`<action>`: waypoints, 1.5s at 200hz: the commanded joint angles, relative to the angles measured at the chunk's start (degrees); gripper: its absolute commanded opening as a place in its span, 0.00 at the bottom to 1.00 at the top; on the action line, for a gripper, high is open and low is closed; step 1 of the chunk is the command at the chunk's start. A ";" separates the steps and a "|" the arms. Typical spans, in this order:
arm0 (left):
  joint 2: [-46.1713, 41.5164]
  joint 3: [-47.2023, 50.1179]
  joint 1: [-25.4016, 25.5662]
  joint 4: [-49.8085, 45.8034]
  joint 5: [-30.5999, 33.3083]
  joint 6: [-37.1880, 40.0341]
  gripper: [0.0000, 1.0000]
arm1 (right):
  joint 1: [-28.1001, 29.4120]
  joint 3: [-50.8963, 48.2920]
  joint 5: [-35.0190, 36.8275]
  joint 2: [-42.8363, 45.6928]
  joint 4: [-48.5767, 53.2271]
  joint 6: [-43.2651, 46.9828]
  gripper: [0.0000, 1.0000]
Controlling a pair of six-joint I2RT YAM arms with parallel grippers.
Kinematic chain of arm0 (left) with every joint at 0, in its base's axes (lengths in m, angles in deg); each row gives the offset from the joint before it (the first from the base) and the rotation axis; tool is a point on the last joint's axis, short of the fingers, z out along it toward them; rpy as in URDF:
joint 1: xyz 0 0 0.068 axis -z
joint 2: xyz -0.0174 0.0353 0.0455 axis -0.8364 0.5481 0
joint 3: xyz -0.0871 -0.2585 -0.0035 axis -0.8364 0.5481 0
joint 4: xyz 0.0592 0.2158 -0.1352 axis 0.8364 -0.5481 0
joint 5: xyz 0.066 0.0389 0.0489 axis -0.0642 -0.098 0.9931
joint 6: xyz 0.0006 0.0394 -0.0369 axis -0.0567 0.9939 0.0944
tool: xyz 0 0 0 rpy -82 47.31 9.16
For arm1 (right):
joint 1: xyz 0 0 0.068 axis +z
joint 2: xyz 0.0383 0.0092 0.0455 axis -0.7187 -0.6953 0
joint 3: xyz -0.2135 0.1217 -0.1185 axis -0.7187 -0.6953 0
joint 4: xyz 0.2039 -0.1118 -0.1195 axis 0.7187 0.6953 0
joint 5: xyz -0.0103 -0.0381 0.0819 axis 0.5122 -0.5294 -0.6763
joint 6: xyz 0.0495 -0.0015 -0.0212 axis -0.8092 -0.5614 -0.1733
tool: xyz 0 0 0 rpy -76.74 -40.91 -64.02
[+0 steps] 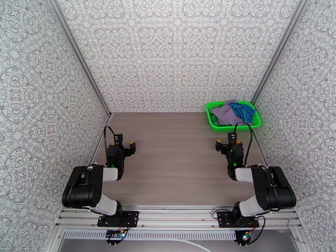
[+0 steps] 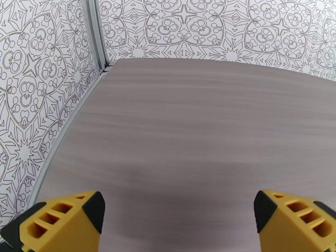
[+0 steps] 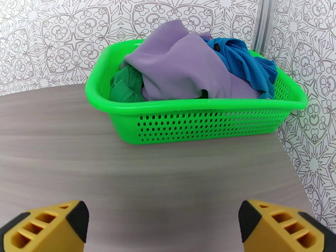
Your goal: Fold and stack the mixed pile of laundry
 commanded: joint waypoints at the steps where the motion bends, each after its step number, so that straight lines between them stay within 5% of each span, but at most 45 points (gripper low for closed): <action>1: -0.18 -0.64 0.49 -0.05 1.09 1.33 0.99 | 0.22 -0.91 0.61 0.60 -0.15 -0.76 0.99; 231: -0.27 -0.73 -0.82 -0.27 -1.40 0.55 1.00 | 0.22 -0.86 0.49 0.60 0.03 -0.85 0.99; 244: -2.20 -0.51 0.15 -0.56 2.62 0.24 0.99 | 0.22 -1.31 -1.80 1.80 -0.67 0.13 0.99; 254: -7.94 -1.73 2.18 -7.16 7.48 1.18 0.99 | 0.73 -0.53 -4.34 7.80 6.45 1.74 0.99; 275: -19.69 -9.80 6.33 -27.89 19.54 -1.92 0.99 | 1.28 11.58 1.95 21.29 38.57 -4.40 0.99; 300: -23.97 -25.13 6.73 -56.93 20.04 -14.76 0.99 | 1.11 31.08 2.48 21.85 65.36 -7.12 0.99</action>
